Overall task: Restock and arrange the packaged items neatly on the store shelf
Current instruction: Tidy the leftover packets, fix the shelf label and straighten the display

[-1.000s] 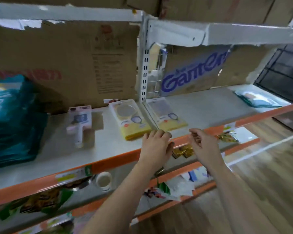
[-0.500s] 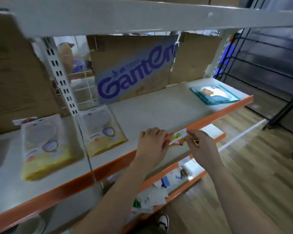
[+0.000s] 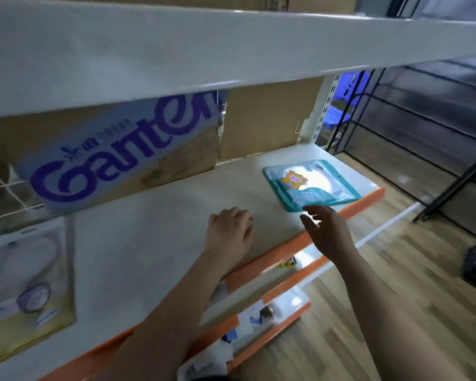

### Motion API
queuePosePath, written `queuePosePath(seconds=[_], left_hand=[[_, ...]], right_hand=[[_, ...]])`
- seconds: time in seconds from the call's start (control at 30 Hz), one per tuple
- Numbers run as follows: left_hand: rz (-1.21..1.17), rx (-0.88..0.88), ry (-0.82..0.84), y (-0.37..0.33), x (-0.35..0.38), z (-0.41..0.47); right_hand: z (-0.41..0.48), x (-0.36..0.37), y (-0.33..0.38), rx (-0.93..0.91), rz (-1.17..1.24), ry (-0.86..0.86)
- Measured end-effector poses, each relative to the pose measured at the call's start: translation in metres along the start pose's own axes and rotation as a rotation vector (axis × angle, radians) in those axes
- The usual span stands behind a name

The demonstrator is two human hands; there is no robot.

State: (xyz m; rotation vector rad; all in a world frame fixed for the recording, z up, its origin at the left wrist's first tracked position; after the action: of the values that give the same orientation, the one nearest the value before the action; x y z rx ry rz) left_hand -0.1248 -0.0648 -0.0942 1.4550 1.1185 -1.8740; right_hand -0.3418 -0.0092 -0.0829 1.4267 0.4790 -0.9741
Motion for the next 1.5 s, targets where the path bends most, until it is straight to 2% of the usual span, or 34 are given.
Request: queuePosePath(seconds=[0.17, 0.3, 0.4, 0.6, 0.67, 0.73, 0.83, 0.9, 1.13, 1.23, 1.37, 1.5], left_hand=[[0.003, -0.116, -0.02, -0.015, 0.018, 0.044], [-0.005, -0.219, -0.052, -0.025, 0.026, 0.061], [-0.05, -0.294, -0.095, -0.029, 0.029, 0.064], [-0.03, -0.527, -0.176, -0.026, 0.032, 0.046], [-0.024, -0.573, -0.193, -0.026, 0.031, 0.036], [-0.017, -0.612, -0.213, -0.025, 0.03, 0.028], [-0.025, -0.675, -0.232, -0.024, 0.029, 0.019], [-0.029, -0.702, -0.236, -0.025, 0.03, 0.015], [-0.012, -0.711, -0.228, -0.028, 0.033, 0.011], [-0.012, -0.709, -0.234, -0.028, 0.034, 0.009], [-0.01, -0.706, -0.221, -0.027, 0.036, 0.009], [-0.005, -0.705, -0.228, -0.027, 0.036, 0.01]], right_hand=[[0.071, -0.019, -0.049, -0.034, -0.073, 0.053], [0.116, -0.025, -0.078, 0.042, -0.249, 0.105], [0.138, -0.019, -0.084, -0.035, -0.335, 0.201], [0.161, 0.001, -0.058, -0.399, -0.055, 0.526], [0.167, 0.008, -0.052, -0.43, -0.01, 0.604], [0.173, 0.013, -0.051, -0.374, -0.075, 0.515], [0.18, 0.011, -0.055, -0.159, -0.276, 0.313], [0.182, 0.011, -0.059, -0.07, -0.267, 0.333], [0.193, 0.012, -0.056, -0.064, -0.201, 0.547], [0.194, 0.01, -0.055, -0.095, -0.149, 0.557], [0.191, 0.007, -0.06, 0.001, -0.22, 0.516], [0.188, 0.006, -0.061, 0.02, -0.212, 0.556]])
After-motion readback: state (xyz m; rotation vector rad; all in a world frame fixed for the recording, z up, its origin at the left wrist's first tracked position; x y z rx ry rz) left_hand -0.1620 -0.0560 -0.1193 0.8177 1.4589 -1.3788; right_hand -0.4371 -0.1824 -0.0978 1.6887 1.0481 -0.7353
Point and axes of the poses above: each hand's wrist, its own z-axis towards the middle knuckle, its own x-axis out of the palm, y = z × x, the point moved 3 cm from there along z, towards the middle knuckle, and after that the axes turned 9 degrees about y, right-handed, at the moved point
